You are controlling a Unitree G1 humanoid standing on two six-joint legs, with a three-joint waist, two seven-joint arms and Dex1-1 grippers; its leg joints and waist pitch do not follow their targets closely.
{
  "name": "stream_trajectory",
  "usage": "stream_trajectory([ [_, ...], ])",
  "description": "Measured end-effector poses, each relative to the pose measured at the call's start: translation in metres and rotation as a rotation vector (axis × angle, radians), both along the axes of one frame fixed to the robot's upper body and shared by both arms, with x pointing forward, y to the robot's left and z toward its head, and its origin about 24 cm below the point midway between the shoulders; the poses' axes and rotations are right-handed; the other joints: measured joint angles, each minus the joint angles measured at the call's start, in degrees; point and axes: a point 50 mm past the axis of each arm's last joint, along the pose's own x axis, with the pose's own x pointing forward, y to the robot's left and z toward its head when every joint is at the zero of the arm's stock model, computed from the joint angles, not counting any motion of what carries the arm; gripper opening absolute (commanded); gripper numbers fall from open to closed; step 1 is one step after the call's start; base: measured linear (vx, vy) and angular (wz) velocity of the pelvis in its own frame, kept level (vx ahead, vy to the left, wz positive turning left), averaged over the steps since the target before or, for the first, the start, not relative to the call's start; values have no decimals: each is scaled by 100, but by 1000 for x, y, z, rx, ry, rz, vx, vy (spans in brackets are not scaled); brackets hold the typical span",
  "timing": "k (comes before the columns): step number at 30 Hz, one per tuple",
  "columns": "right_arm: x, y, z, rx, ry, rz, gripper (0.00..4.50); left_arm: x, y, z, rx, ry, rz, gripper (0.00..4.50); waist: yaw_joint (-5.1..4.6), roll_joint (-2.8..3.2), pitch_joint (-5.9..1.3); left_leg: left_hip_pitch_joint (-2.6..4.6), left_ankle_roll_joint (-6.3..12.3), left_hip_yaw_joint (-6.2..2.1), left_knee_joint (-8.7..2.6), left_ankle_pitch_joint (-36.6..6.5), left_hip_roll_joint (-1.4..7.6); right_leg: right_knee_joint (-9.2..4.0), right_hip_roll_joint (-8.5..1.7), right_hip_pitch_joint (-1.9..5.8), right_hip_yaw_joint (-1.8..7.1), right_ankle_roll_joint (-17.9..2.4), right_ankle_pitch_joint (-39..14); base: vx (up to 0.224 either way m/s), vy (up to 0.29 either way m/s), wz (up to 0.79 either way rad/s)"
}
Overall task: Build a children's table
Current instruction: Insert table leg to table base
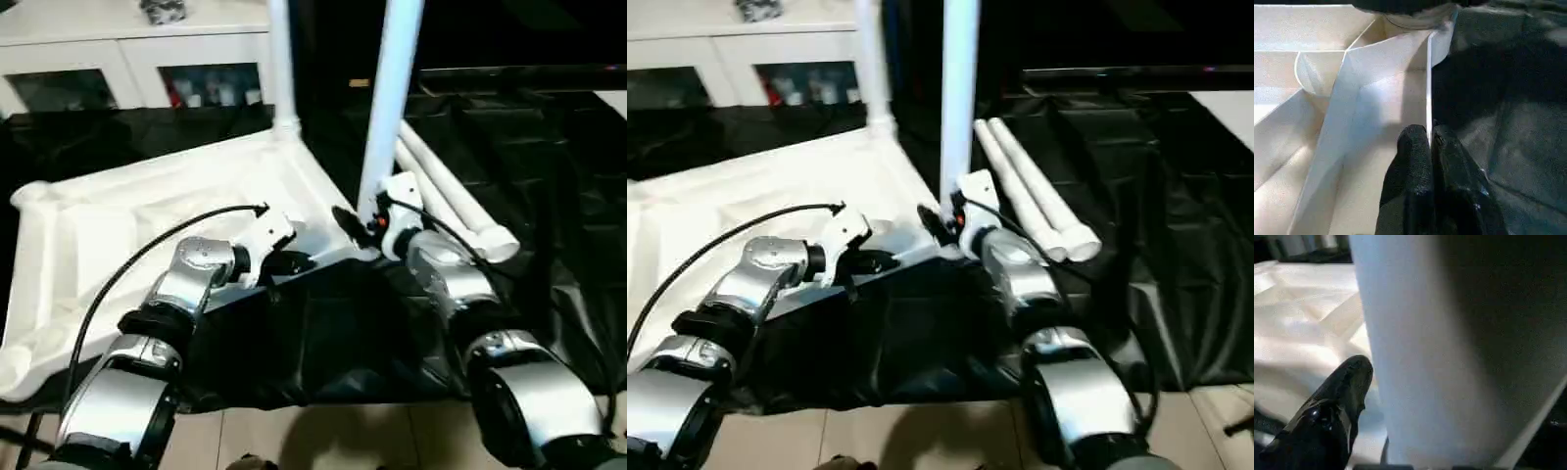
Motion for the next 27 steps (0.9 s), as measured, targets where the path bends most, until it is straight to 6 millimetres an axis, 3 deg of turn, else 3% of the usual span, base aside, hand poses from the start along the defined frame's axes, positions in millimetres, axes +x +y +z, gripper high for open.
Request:
stream_trajectory([
  [7,-20,-22,-7,-66,54,259,377,-6,7,2,-14,43,-125,0,121,10,9,-7,3,0,9,1,0,5,-3,-4,-1,-1,0,0,0,0],
  [14,-39,-38,-2,-111,102,470,318,-13,10,1,-16,90,-255,0,203,13,10,-7,3,-1,12,1,0,6,-4,-1,-2,-1,-1,0,0,0],
  [17,-44,-39,-1,-114,115,524,289,-15,11,1,-14,99,-293,0,193,14,10,-7,3,-2,17,1,0,10,-4,-1,-2,-1,0,0,0,0],
  [27,-52,-38,-1,-124,138,572,279,-17,13,0,1,112,-345,0,171,16,8,2,2,-2,16,1,0,10,-4,4,-1,-1,-1,0,0,0],
])
